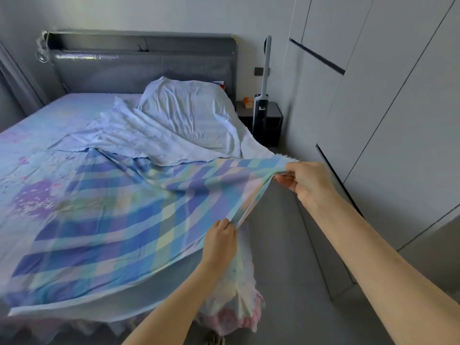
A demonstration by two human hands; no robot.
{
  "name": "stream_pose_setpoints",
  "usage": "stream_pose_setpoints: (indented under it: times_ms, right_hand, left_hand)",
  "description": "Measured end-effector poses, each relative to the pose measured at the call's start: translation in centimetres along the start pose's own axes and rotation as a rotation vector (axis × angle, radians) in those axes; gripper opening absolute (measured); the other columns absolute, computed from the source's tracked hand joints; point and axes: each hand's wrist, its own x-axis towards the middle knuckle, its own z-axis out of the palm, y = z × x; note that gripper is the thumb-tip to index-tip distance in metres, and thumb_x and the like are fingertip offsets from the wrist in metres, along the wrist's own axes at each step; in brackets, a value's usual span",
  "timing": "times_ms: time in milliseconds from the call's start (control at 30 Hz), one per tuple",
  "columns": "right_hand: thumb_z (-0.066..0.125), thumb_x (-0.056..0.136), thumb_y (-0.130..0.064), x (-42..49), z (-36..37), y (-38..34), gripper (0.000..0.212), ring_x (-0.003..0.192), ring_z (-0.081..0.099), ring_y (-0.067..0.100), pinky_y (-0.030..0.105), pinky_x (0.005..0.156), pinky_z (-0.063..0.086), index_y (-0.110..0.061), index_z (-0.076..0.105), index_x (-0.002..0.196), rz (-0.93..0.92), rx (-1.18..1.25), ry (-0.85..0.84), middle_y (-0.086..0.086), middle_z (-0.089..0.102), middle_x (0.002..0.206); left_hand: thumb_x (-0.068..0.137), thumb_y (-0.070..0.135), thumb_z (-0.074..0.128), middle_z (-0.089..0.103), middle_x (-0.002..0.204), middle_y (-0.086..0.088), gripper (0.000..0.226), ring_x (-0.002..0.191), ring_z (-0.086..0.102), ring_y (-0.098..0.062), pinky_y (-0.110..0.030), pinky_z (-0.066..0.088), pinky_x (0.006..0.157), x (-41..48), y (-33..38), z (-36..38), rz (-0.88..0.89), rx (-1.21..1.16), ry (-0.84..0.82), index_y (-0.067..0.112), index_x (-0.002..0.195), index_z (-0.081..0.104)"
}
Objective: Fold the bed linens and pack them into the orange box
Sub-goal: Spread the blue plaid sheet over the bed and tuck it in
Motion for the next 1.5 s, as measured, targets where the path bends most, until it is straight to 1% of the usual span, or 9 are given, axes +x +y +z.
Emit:
stream_pose_setpoints:
  times_ms: [200,400,700,800,900,1000,1167,1367,1500]
  right_hand:
    - [0.049,0.087,0.011,-1.3,-0.6,0.1,0.018,0.060,0.063,0.019,0.019,0.048,0.053,0.002,0.059,0.075,0.003,0.053,-0.035,0.016,0.065,0.079]
    - [0.050,0.087,0.011,-0.8,-0.8,0.0,0.019,0.044,0.062,0.011,0.020,0.050,0.055,0.002,0.056,0.072,-0.016,0.073,0.004,0.012,0.066,0.063]
    - [0.047,0.089,0.010,-1.1,-1.9,4.3,0.017,0.039,0.060,0.008,0.017,0.044,0.051,0.002,0.053,0.075,0.044,0.023,0.060,0.017,0.059,0.077]
    - [0.045,0.088,0.012,-2.0,-1.3,4.9,0.018,0.041,0.061,0.012,0.018,0.045,0.052,0.002,0.054,0.075,0.030,0.066,0.026,0.017,0.060,0.077]
    - [0.048,0.088,0.011,-3.0,-0.7,4.9,0.017,0.057,0.063,0.020,0.020,0.050,0.056,0.002,0.056,0.076,0.003,0.107,-0.007,0.016,0.062,0.077]
    - [0.051,0.085,0.011,-3.4,-1.7,6.0,0.017,0.056,0.065,0.016,0.021,0.051,0.055,0.001,0.059,0.074,0.003,0.168,-0.004,0.009,0.068,0.066]
    - [0.052,0.086,0.009,-1.0,-6.2,13.6,0.018,0.044,0.062,0.009,0.019,0.046,0.053,-0.002,0.058,0.074,0.035,0.048,0.106,-0.001,0.066,0.052]
    - [0.051,0.090,0.006,1.9,-9.2,23.8,0.024,0.046,0.060,0.004,0.015,0.045,0.049,-0.010,0.060,0.074,0.082,-0.094,0.207,0.007,0.061,0.075]
    - [0.049,0.092,0.004,4.6,-11.6,29.3,0.013,0.054,0.058,0.015,0.012,0.044,0.049,0.002,0.062,0.090,0.163,-0.211,0.294,0.008,0.059,0.076]
  left_hand:
    - [0.054,0.001,0.075,0.056,0.053,-0.003,0.022,0.045,0.055,-0.026,-0.025,0.037,0.046,-2.3,-4.4,0.6,-0.133,0.016,-0.073,0.010,0.047,0.056]
    - [0.075,0.027,0.056,0.055,0.058,-0.007,0.033,0.050,0.057,-0.026,-0.021,0.039,0.046,-4.4,-11.3,0.3,-0.162,-0.025,-0.111,0.005,0.050,0.058]
    - [0.062,-0.013,0.067,0.055,0.056,-0.023,0.018,0.048,0.056,-0.039,-0.038,0.044,0.042,-6.7,-15.8,-4.6,-0.358,0.164,0.011,-0.003,0.062,0.053]
    - [0.048,-0.022,0.071,0.051,0.052,-0.024,0.030,0.040,0.053,-0.035,-0.035,0.043,0.036,-4.0,-17.9,-10.7,-0.210,0.379,0.126,-0.005,0.063,0.052]
    - [0.061,-0.007,0.056,0.053,0.060,-0.025,0.009,0.050,0.054,-0.039,-0.040,0.045,0.047,-0.6,-18.8,-20.4,0.014,0.533,0.393,-0.005,0.068,0.050]
    - [0.077,0.001,0.050,0.055,0.067,-0.021,0.006,0.063,0.053,-0.035,-0.042,0.037,0.062,-1.3,-17.9,-24.2,0.161,0.609,0.434,0.001,0.071,0.052]
    - [0.066,0.004,0.051,0.052,0.063,-0.008,0.010,0.070,0.038,-0.025,-0.035,0.029,0.063,-9.7,-17.9,-15.1,0.359,0.520,0.113,0.009,0.068,0.059]
    - [0.055,0.025,0.060,0.052,0.054,0.005,0.005,0.054,0.055,-0.017,-0.025,0.033,0.058,-16.4,-17.5,-1.6,0.099,0.313,-0.343,0.021,0.055,0.059]
    - [0.025,0.021,0.087,0.052,0.052,0.008,0.039,0.052,0.056,-0.012,-0.020,0.041,0.050,-19.1,-18.4,5.9,-0.066,0.254,-0.640,0.024,0.051,0.059]
